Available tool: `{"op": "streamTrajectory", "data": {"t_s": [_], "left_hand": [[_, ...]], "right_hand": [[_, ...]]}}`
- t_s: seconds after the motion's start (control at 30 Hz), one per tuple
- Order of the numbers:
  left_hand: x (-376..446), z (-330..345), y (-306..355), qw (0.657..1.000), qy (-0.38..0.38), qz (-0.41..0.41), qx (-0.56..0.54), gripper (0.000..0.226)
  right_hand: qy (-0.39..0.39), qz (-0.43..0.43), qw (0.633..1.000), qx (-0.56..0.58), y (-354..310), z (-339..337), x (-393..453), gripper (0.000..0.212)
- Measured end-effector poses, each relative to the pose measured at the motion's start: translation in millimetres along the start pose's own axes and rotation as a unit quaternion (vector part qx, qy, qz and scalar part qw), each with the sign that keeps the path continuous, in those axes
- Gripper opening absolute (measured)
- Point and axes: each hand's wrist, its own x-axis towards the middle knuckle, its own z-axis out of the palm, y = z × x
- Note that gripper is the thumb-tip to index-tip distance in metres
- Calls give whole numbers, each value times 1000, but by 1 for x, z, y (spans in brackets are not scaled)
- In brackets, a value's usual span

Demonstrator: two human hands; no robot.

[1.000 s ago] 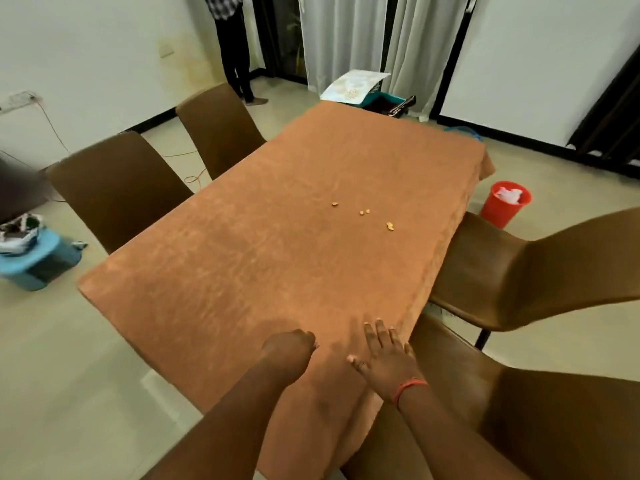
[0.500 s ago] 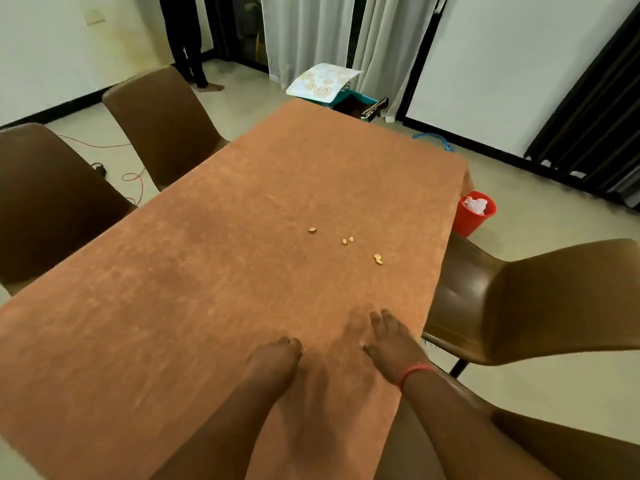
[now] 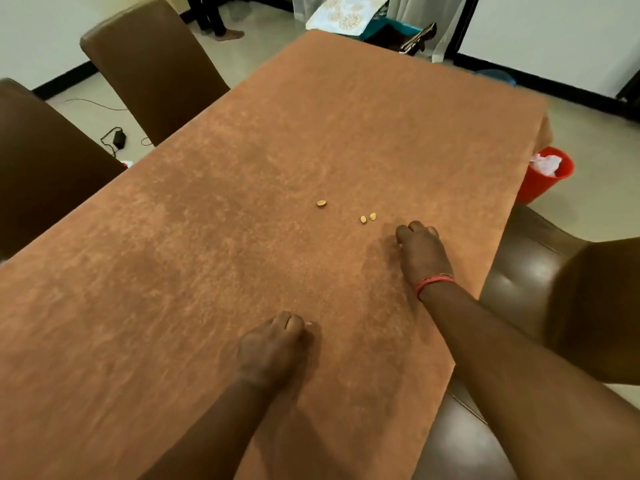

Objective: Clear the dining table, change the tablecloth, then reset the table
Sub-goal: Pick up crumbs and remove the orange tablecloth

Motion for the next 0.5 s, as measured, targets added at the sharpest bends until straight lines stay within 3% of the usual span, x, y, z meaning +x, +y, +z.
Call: {"op": "streamTrajectory", "data": {"t_s": [0.17,0.23,0.27,0.3,0.37,0.4,0.43,0.47,0.5], "left_hand": [[1,-2,1,999,30,-12,8,28],[0,-2,0,1000,28,-10,4,27],[0,-1,-1,999,31,-9,4,27],[0,-1,0,999,34,-8,5,27],[0,0,0,999,41,-8,5,29],[0,1,0,999,46,-10,4,30],[-1,2,1,999,53,-13,2,30],[-1,3,1,998,58,-17,1,30],[0,3,1,998,62,-20,2,30]], "right_hand": [[21,-24,996,80,-5,2,13,15],[54,44,978,198,-13,-2,19,12],[82,121,942,303,-19,-5,23,11],[117,208,866,439,-25,-8,29,12],[174,324,625,689,-35,-18,40,17],[166,347,524,760,-38,-19,45,20],[146,361,467,794,-40,-18,49,22],[122,375,452,800,-42,-17,52,24],[99,379,476,788,-45,-19,55,27]]}}
